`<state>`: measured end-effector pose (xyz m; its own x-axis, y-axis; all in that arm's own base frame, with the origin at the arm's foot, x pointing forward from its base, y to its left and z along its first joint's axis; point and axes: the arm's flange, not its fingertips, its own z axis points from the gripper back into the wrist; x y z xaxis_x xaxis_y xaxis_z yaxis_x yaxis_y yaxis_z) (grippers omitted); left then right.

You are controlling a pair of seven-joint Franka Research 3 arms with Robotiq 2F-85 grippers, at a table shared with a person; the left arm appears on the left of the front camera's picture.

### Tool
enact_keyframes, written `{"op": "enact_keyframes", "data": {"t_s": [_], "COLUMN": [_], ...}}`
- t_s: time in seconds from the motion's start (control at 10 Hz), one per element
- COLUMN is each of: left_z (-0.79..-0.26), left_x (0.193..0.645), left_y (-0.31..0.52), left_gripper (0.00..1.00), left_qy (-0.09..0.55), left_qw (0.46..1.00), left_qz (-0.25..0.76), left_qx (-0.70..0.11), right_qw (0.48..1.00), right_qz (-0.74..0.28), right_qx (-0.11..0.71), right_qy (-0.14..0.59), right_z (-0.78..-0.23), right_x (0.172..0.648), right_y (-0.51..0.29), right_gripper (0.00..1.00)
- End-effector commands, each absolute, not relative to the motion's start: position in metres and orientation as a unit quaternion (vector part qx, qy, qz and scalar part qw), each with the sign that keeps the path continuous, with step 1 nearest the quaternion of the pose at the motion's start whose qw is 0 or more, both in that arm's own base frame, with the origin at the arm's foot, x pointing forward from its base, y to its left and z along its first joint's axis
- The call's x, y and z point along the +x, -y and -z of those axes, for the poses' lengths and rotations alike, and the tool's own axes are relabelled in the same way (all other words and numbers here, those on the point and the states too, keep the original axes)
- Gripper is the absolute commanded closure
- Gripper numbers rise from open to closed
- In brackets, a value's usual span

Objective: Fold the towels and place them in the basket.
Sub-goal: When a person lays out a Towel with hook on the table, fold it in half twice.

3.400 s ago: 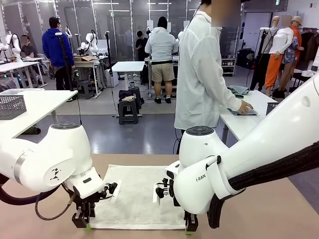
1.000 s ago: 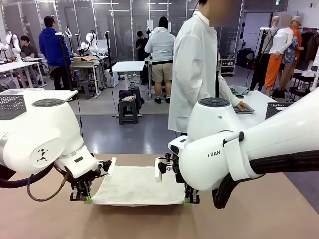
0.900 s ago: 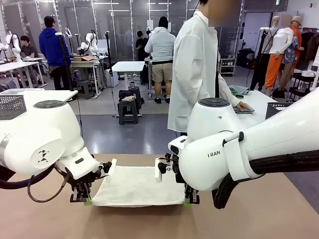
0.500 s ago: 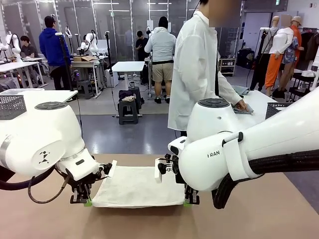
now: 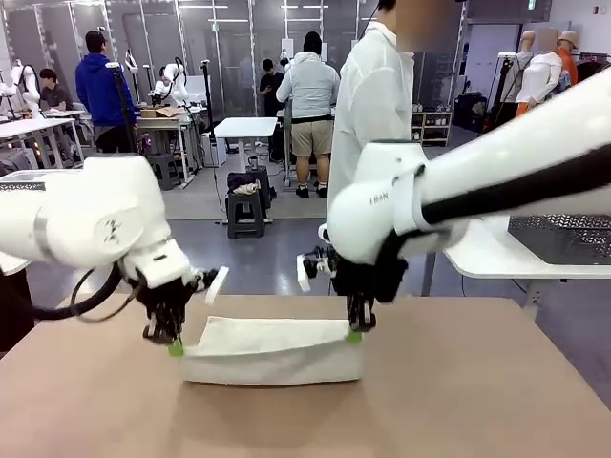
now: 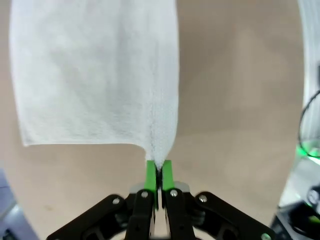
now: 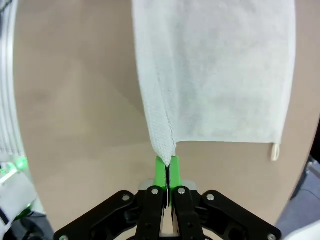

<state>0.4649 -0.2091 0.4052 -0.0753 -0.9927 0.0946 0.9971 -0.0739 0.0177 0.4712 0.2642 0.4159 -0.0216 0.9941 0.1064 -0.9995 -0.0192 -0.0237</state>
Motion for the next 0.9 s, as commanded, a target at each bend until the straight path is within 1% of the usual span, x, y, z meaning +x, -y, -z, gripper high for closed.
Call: {"op": "enact_keyframes", "data": {"t_s": [0.0,0.1,0.2,0.3,0.6,0.8], "left_z": [-0.416,-0.416,-0.415,-0.411,-0.403,-0.395], "left_x": [0.514,0.542,0.551,0.579,0.609,0.625], "left_y": [0.224,0.234,0.238,0.246,0.247,0.244], "left_gripper": [0.95,0.95,0.95,0.95,0.95,0.95], "left_qy": [0.012,0.01,-0.001,0.003,0.002,0.002], "left_qw": [0.674,0.673,0.678,0.684,0.712,0.719], "left_qz": [0.736,0.738,0.732,0.727,0.7,0.693], "left_qx": [-0.055,-0.057,-0.062,-0.054,-0.054,-0.056], "right_qw": [0.691,0.695,0.697,0.701,0.725,0.732], "right_qz": [-0.721,-0.717,-0.713,-0.709,-0.684,-0.678], "right_qx": [0.053,0.056,0.072,0.073,0.077,0.073], "right_qy": [0.024,0.022,0.012,0.008,0.008,0.007], "right_z": [-0.42,-0.416,-0.409,-0.397,-0.379,-0.372], "right_x": [0.512,0.536,0.542,0.565,0.588,0.603], "right_y": [-0.279,-0.283,-0.287,-0.29,-0.288,-0.28], "right_gripper": [0.97,0.97,0.97,0.97,0.97,0.97]}}
